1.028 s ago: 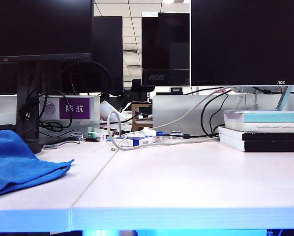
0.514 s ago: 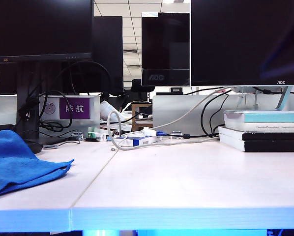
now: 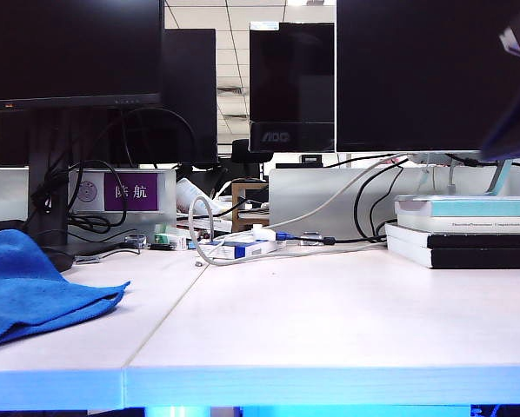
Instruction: Wipe the table from right to left using the rag.
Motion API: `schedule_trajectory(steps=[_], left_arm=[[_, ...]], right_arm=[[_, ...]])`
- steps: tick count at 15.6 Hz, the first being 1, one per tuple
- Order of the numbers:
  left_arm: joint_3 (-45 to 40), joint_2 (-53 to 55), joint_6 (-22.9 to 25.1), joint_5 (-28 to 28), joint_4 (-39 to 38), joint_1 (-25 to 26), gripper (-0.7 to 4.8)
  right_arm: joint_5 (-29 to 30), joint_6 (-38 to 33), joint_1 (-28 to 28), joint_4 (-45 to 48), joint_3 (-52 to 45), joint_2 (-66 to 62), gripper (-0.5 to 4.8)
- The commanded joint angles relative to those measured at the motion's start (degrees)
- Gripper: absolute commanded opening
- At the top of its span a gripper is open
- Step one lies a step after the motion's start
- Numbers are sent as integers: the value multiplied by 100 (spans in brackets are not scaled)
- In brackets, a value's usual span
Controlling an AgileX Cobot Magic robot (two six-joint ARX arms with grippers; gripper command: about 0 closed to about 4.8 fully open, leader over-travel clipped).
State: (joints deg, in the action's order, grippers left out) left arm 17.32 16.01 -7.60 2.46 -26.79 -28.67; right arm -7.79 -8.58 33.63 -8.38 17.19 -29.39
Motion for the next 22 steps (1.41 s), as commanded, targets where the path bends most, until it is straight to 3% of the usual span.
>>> schedule_trajectory(steps=[1, 2, 5, 7, 10, 17, 22], left_arm=[[24, 4, -37, 15, 61, 2, -3], [24, 7, -35, 17, 61, 0, -3], [24, 4, -35, 17, 63, 2, -3], [24, 4, -35, 17, 63, 2, -3], [24, 4, -35, 15, 61, 2, -3], [24, 4, -35, 15, 66, 2, -3], [24, 7, -35, 15, 66, 2, -3]], right_arm=[[409, -20, -876, 133, 11, 52, -5], [525, -17, -1353, 109, -20, 181, -5], [520, 11, -1858, 92, -205, 595, -5], [538, 11, -2284, -4, -782, 1631, -5], [660, 2, -2586, -960, -1128, 2614, -5], [796, -48, -3099, -1110, -1392, 2927, -5], [776, -46, -3093, -1108, -1392, 2927, -5]])
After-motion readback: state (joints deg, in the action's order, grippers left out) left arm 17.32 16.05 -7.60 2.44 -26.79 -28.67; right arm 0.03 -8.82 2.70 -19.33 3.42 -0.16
